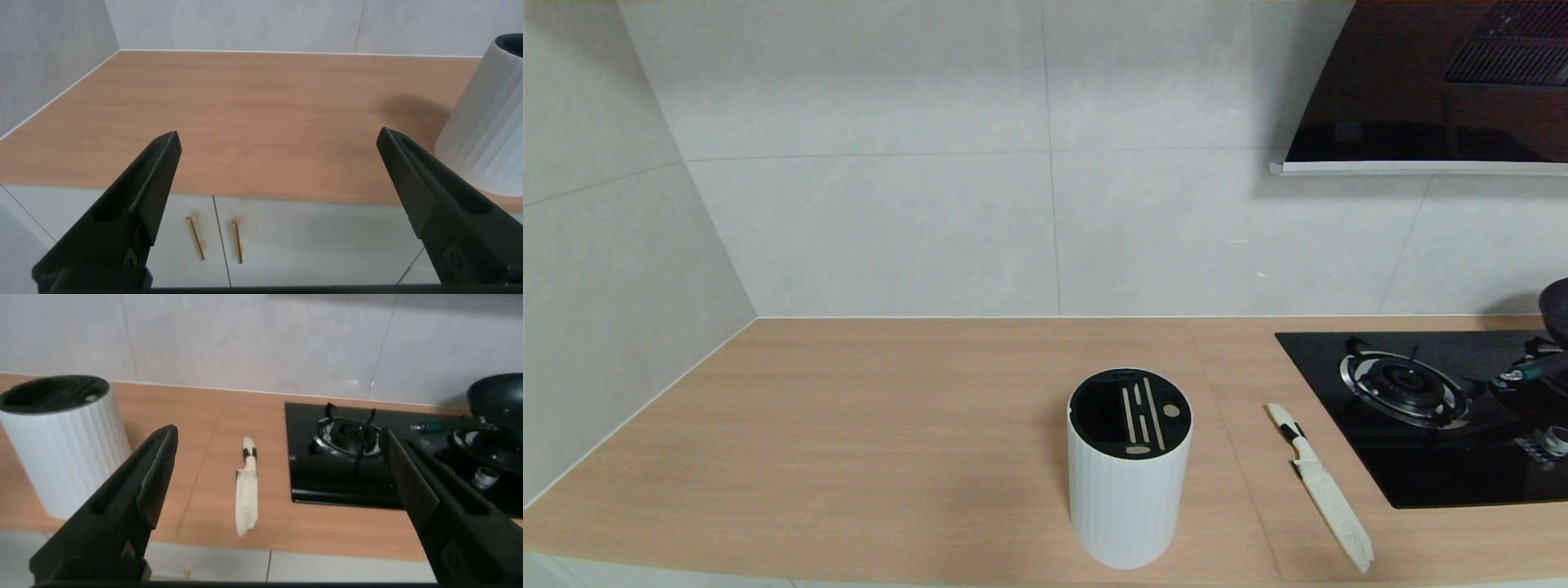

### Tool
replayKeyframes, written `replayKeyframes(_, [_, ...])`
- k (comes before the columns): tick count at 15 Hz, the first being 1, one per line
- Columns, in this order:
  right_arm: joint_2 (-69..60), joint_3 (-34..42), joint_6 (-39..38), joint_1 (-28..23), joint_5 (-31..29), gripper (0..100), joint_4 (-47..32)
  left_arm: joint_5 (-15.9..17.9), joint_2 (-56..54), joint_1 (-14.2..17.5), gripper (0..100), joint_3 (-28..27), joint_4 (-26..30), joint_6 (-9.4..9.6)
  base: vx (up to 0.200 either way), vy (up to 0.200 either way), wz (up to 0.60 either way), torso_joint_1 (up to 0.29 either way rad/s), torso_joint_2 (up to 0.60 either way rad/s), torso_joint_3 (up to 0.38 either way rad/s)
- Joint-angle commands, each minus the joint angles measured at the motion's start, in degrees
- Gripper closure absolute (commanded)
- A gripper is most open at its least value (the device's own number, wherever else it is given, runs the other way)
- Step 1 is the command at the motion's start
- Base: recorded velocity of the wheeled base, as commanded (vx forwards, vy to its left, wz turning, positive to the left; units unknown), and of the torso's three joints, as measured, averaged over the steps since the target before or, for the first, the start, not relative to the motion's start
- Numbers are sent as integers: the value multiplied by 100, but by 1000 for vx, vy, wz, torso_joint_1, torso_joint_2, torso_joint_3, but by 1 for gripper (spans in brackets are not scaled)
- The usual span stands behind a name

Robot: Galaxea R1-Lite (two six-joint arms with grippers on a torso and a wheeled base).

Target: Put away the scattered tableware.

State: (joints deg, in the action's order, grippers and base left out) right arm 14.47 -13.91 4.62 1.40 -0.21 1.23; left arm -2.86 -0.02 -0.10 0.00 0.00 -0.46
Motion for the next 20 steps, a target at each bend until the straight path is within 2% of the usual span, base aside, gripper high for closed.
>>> replayKeyframes(1, [2429,-622,4,185,65,0,17,-4,2,1,0,0,0,2,0,0,0,0,0,0])
replayKeyframes(3, [3528,-718,-5,475,56,0,132,-4,2,1,0,0,0,-6,0,0,0,0,0,0])
replayKeyframes(4, [3528,-718,-5,475,56,0,132,-4,2,1,0,0,0,-6,0,0,0,0,0,0])
replayKeyframes(5, [4864,-762,-23,616,56,0,712,-4,2,1,0,0,0,-6,0,0,0,0,0,0])
replayKeyframes(9, [7175,-745,-23,633,12,0,2566,-4,2,1,0,0,0,-6,0,0,0,0,0,0])
replayKeyframes(10, [7421,-754,-23,633,3,0,2768,-4,2,1,0,0,0,-6,0,0,0,0,0,0])
replayKeyframes(15, [9988,-780,-40,598,-173,0,4843,-4,2,1,0,0,0,2,0,0,0,0,0,0])
replayKeyframes(20, [11517,-929,-31,581,-471,0,6354,-4,2,1,0,0,0,-6,0,0,0,0,0,0])
